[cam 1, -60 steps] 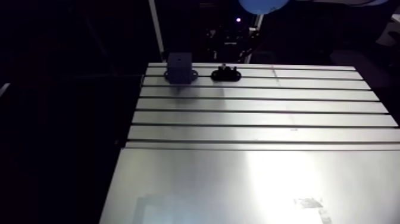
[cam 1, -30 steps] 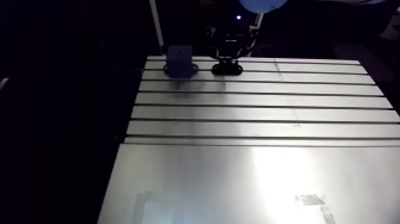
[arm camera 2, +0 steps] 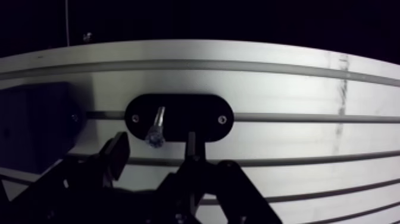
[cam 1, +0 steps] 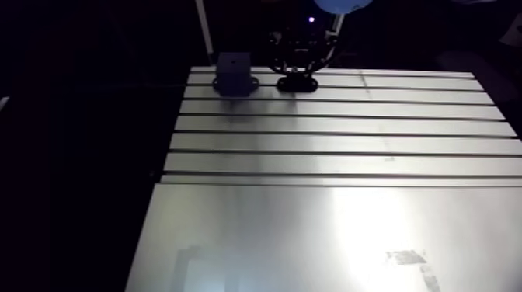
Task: Pick up the M10 bolt and insert it into the hole until fully seated.
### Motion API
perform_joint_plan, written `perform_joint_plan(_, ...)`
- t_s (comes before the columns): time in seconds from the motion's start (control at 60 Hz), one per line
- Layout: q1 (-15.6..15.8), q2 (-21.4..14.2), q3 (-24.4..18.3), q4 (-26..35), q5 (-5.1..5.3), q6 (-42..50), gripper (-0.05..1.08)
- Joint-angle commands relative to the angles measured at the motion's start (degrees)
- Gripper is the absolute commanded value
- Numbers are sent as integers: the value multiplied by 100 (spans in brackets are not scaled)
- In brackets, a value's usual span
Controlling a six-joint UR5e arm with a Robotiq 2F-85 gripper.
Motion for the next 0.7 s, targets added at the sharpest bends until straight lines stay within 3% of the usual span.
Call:
perform_joint_plan(0.017,1,23,-11,-1,6,7,45)
perform_joint_plan(0.7,1,31,7,-1,6,9,60)
